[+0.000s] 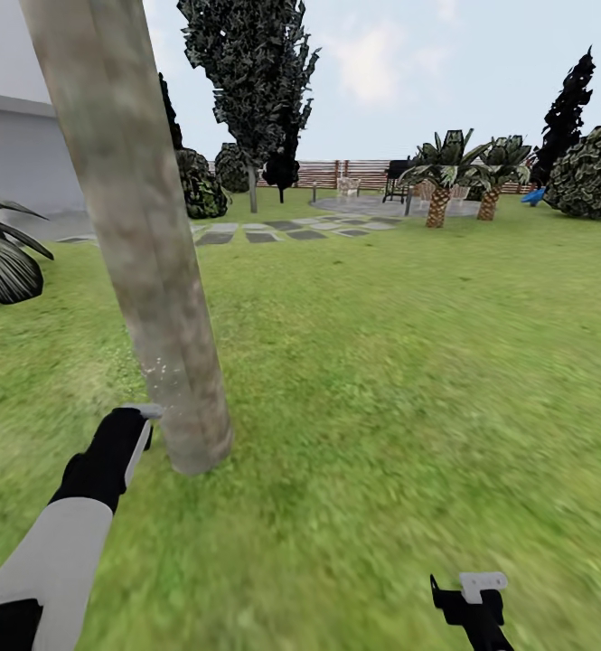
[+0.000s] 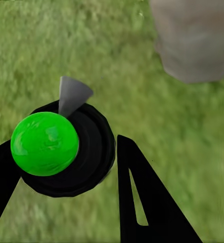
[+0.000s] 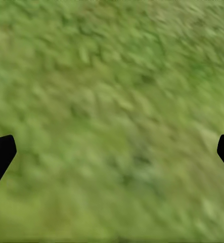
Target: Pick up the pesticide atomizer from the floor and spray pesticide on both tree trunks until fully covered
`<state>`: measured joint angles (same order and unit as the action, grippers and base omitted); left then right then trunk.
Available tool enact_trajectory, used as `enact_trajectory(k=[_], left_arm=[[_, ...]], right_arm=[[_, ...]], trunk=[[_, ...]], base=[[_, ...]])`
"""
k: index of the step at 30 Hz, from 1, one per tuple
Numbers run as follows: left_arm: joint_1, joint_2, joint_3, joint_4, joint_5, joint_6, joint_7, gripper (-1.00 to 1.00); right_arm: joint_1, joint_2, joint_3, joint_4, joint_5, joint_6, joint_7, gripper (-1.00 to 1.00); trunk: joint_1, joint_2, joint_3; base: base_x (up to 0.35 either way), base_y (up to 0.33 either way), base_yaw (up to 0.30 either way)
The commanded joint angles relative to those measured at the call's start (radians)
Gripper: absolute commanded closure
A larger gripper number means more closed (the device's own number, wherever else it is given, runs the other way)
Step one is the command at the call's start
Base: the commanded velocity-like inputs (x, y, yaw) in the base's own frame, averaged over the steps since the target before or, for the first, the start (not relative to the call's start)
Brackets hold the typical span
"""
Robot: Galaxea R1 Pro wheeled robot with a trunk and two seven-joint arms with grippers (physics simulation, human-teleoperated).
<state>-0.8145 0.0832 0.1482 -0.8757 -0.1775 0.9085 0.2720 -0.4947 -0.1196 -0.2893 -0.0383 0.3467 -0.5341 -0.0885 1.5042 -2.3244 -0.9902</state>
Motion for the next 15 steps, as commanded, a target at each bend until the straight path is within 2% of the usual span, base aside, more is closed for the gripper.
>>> enact_trajectory(k=[1,7,11,15], left_arm=[[0.000,-0.001,0.001,-0.004,-0.007,0.005,-0.001,1.00],[0.002,0.003,0.001,0.001,-0.014,0.004,-0.001,1.00],[0.032,0.012,0.006,0.001,-0.016,0.004,-0.001,1.00],[0.036,0.013,0.006,0.001,-0.016,0.004,0.000,1.00]], right_arm=[[-0.001,0.000,-0.004,0.001,0.011,-0.003,-0.007,-1.00],[-0.001,0.000,-0.004,0.001,0.011,-0.003,-0.007,-1.00],[-0.001,0.001,-0.004,0.001,0.011,-0.003,-0.007,-1.00],[-0.001,0.001,-0.004,0.001,0.011,-0.003,-0.007,-1.00]], trunk=[[0.000,0.000,-0.001],[0.000,0.000,-0.001],[0.000,0.000,-0.001],[0.000,0.000,-0.001]], base=[[0.128,-0.100,0.000],[0.167,-0.200,0.020],[0.152,-0.241,0.217],[0.161,-0.243,0.270]])
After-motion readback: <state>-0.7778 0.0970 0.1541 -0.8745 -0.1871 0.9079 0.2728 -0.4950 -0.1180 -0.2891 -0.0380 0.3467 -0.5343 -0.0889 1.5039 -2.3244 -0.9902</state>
